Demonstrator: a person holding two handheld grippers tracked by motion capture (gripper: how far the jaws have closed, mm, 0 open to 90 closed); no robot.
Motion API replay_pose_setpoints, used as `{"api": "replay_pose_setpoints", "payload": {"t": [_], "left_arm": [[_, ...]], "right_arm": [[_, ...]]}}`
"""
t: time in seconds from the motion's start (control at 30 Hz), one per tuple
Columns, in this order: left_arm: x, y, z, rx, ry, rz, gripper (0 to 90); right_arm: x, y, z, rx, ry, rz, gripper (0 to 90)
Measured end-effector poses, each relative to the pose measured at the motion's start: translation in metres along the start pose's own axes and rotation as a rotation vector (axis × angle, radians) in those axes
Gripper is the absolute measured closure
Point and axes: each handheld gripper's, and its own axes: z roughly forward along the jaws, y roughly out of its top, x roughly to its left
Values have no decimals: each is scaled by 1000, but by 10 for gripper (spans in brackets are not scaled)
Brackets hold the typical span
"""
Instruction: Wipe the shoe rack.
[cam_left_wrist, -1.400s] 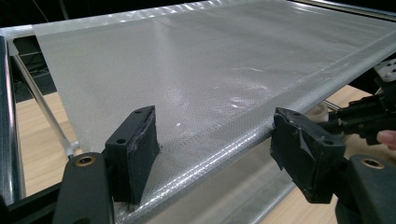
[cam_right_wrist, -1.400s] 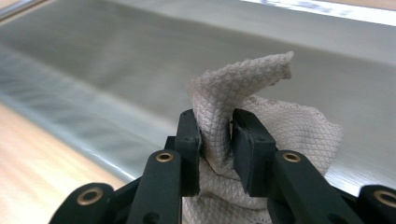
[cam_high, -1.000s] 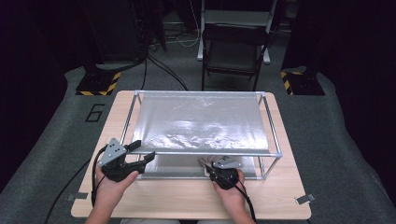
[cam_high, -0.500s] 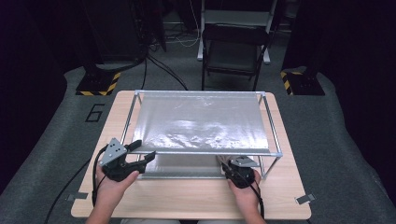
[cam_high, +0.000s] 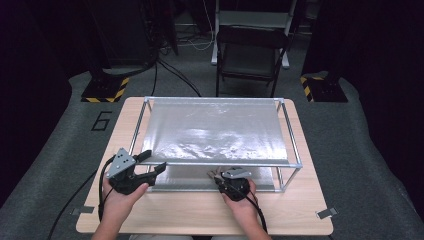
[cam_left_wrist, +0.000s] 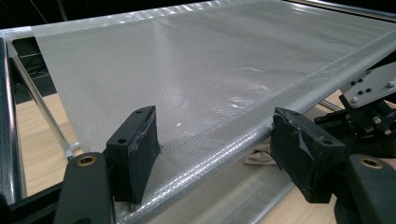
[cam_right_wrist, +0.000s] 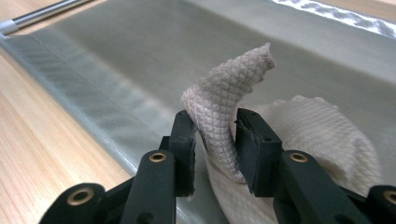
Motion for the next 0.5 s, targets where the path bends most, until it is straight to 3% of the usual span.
{"api": "replay_pose_setpoints", "payload": {"t": [0.03, 0.07, 0.13, 0.17, 0.23, 0.3, 0.33, 0.43, 0.47, 0.5], "left_arm": [[0, 0, 0, -1, -2, -3, 324], [1, 0, 0, -2, -3, -6, 326], [1, 0, 0, -2, -3, -7, 327], [0, 0, 0, -2, -3, -8, 327], [0, 0, 0, -4, -1, -8, 326], [0, 0, 0, -7, 0, -9, 327], [0, 0, 0, -5, -1, -9, 326], [0, 0, 0, -4, -1, -9, 326], [0, 0, 0, -4, -1, -9, 326], [0, 0, 0, -4, -1, -8, 326]], "right_arm": [[-3, -1, -3, 15, -2, 3, 677], [-2, -4, -5, 29, 8, 66, 674], [-11, -7, -11, 27, -16, 65, 664], [-14, -9, -14, 20, -11, 88, 655], [-24, -12, -22, 7, -42, 69, 628], [-30, -16, -27, 9, -42, 103, 597], [-32, -18, -30, 4, -68, 109, 576], [-36, -21, -32, 6, -71, 116, 542], [-35, -21, -31, 11, -63, 129, 554], [-35, -20, -30, 6, -51, 111, 585]]}}
